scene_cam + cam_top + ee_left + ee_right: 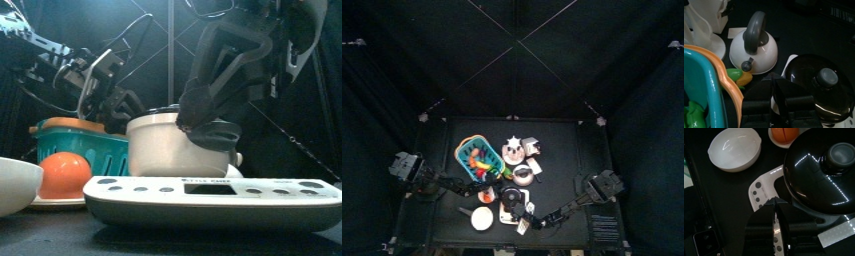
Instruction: Move pot downwards on the stove
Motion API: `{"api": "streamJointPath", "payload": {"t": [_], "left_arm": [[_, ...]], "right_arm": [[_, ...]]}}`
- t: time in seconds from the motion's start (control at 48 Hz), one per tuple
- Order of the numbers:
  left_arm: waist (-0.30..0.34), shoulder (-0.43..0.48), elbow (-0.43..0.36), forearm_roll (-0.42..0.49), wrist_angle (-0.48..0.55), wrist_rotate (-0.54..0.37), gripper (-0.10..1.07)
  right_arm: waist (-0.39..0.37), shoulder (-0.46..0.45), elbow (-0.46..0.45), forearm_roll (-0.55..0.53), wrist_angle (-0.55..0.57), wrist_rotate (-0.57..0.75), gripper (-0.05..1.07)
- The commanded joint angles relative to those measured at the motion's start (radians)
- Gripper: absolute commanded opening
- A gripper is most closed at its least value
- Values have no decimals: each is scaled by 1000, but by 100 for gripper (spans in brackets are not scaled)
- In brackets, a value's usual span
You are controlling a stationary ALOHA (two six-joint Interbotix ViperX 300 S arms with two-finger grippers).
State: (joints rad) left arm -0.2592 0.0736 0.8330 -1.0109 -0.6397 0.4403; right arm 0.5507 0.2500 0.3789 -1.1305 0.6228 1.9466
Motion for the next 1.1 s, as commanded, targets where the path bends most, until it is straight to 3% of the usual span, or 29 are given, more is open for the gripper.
{"api": "streamJointPath", "payload": {"t": [0.0,0.625,1.083], "left_arm": [[8,0,-12,-5,12,-3,45],[23,-12,-49,11,112,3,45],[29,-43,-78,12,255,2,45]], "right_arm": [[-5,-20,-12,5,-2,-2,27],[2,-60,41,52,80,-2,27],[18,-100,74,97,143,-2,27]]}}
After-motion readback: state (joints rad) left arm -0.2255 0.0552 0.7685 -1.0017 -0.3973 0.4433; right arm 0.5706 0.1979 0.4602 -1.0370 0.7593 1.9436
